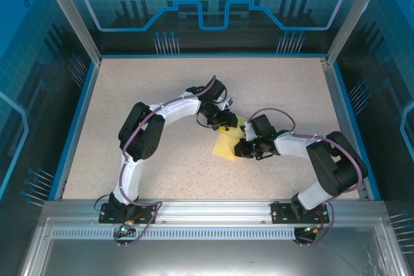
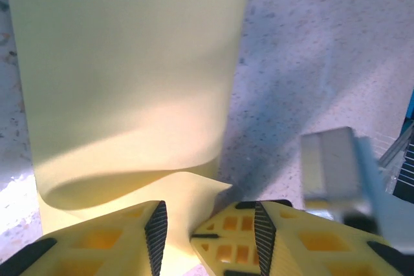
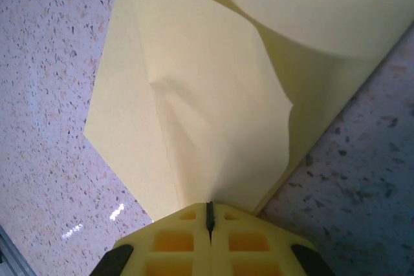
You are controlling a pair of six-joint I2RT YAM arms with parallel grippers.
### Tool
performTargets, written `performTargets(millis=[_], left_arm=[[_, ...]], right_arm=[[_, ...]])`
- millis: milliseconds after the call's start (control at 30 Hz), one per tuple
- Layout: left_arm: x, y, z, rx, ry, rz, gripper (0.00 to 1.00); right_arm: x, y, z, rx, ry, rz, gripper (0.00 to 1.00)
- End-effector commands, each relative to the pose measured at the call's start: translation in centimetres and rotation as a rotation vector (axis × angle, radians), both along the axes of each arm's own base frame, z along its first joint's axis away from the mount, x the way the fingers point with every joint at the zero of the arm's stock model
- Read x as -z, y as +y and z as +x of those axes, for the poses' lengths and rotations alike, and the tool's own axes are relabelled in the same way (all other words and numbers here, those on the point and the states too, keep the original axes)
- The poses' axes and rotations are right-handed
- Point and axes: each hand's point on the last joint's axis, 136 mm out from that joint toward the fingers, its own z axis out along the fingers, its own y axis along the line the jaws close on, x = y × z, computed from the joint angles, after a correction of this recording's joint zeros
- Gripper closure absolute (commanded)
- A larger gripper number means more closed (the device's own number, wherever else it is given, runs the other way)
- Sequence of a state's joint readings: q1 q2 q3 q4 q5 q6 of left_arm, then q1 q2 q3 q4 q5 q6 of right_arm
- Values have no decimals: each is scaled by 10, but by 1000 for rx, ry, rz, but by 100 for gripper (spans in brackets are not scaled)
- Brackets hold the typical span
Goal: Fold a paper plane with a square sheet of paper (pick it up from the middle)
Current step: Fold the triangle a second time at the center of the table.
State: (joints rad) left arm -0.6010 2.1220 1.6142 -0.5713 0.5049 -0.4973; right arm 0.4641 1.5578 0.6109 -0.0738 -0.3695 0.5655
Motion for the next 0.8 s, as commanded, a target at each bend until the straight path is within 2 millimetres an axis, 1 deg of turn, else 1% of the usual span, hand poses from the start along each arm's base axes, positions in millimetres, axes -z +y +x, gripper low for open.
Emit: performTargets(millis=[0, 100, 167, 300, 467, 600, 767], left_arm=[[-15, 6, -14, 20, -15, 0, 58], [-8, 10, -26, 22, 2, 2, 61], [0, 10, -31, 23, 20, 1, 63], [13, 2, -35, 40, 37, -6, 70], [29, -3, -38, 50, 49, 3, 77], [47, 5, -36, 46, 47, 63, 80], [57, 12, -31, 32, 33, 112, 83]], right_arm=[[20, -10, -20, -18, 86, -75, 98], [19, -10, -19, -17, 86, -73, 98], [19, -9, -18, -19, 83, -71, 98], [20, -9, -18, -21, 85, -71, 98], [19, -9, -17, -22, 85, -76, 98], [18, -10, -17, -27, 81, -83, 98], [17, -12, -18, -25, 78, -92, 98]])
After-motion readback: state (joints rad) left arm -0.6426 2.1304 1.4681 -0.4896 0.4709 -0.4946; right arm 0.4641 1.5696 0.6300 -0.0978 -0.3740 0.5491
